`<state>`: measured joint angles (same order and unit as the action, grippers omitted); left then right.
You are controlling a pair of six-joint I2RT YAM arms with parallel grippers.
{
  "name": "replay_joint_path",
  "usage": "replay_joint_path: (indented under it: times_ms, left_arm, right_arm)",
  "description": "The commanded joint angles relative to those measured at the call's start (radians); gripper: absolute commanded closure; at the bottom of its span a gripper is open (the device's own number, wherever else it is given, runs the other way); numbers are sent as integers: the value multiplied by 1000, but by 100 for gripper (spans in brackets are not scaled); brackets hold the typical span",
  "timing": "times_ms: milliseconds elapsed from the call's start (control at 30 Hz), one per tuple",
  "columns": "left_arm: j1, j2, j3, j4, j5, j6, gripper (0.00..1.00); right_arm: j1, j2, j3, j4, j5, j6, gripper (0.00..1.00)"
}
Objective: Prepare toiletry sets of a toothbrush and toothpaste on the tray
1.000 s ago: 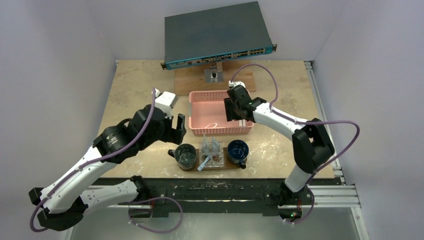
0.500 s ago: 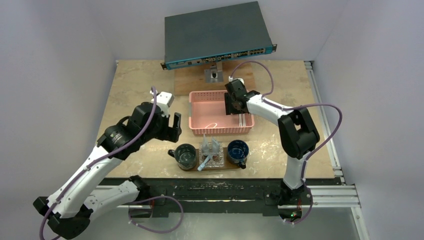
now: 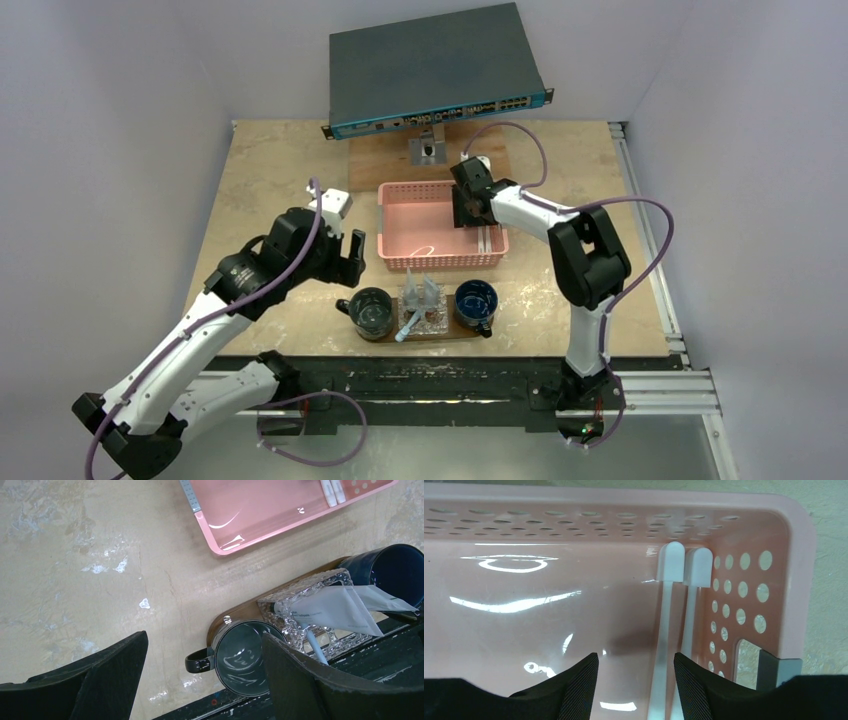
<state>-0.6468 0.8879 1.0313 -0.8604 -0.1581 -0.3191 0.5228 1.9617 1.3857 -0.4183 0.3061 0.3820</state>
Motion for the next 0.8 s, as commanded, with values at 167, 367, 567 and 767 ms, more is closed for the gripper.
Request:
replay_joint_path:
  times_ms: [167, 367, 567, 767]
  left_arm:
    - [24, 2, -4, 50, 35, 33, 16]
    - [33, 4, -5, 50, 41, 35, 16]
    - [42, 10, -3, 51, 48, 36, 16]
    - [49, 11, -4, 51, 55, 35, 16]
  right_arm:
    - [-21, 41, 41, 22, -8, 30, 38]
    - [-36, 76, 45, 30, -64, 32, 38]
    - [-38, 100, 37, 40, -115, 23, 44]
    - [-38, 113, 33, 39, -125, 7, 57]
